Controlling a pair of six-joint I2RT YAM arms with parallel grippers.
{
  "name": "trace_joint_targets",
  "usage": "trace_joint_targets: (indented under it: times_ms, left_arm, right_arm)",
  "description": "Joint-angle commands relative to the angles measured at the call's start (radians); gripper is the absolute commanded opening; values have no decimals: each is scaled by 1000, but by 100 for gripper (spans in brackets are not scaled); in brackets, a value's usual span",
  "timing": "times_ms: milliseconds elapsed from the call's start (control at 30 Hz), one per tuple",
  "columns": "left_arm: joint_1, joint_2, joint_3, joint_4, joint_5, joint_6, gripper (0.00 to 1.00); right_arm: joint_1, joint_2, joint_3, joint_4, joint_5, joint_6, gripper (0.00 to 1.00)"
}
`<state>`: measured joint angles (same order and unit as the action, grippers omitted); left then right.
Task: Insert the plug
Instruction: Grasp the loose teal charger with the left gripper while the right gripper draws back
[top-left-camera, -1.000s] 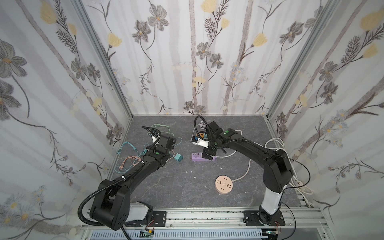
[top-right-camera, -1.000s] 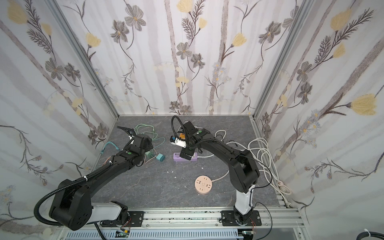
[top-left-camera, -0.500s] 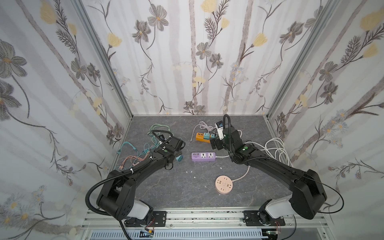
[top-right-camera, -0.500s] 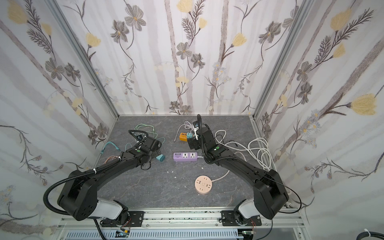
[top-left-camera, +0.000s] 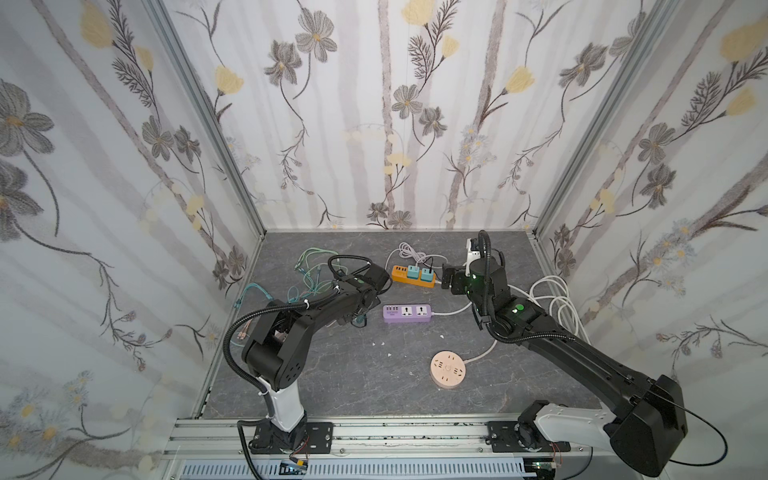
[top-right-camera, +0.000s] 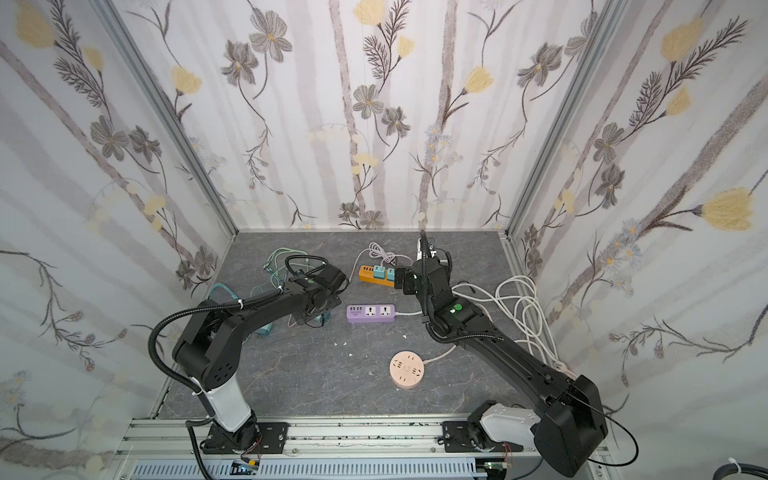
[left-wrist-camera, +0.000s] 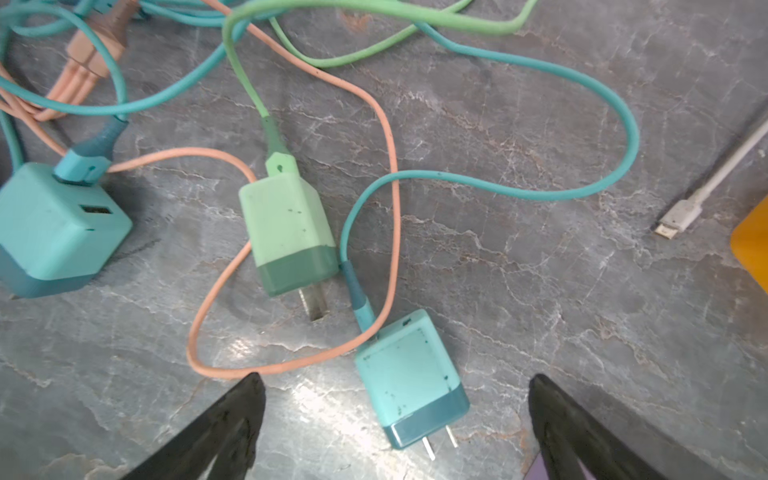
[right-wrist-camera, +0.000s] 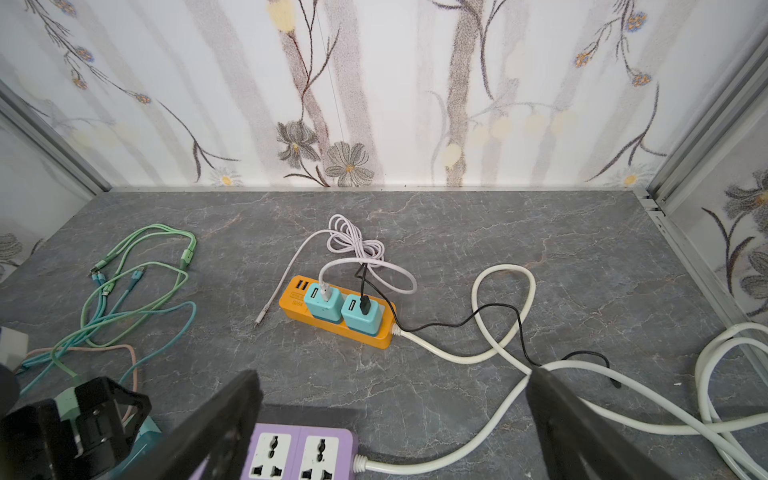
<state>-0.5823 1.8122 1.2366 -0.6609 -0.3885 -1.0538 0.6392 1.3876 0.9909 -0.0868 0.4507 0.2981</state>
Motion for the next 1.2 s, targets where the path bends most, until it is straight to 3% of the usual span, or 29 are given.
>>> trace_joint_targets:
  times_ms: [0,167,467,733,1167]
  left_arm:
    - [2,54,59,-69,-2,-55,100]
    - [12,92,69,-48,0,-114,88]
    - [11,99,34,-28,86,-207,81]
    - [-32,48,54,-134,-62,-213,83]
    - [-16,139,54,-17,55,-196,72]
  right_arm:
    - [-4,-6,-2,44,-18,13,99]
    - [-26,-23,-15,42,-97,21,99]
    - [-84,-35,-45,62,-225,44,99]
    - [-95,-17,-32,22,-212,74,99]
    - [-94,-16,-38,50,-242,67,99]
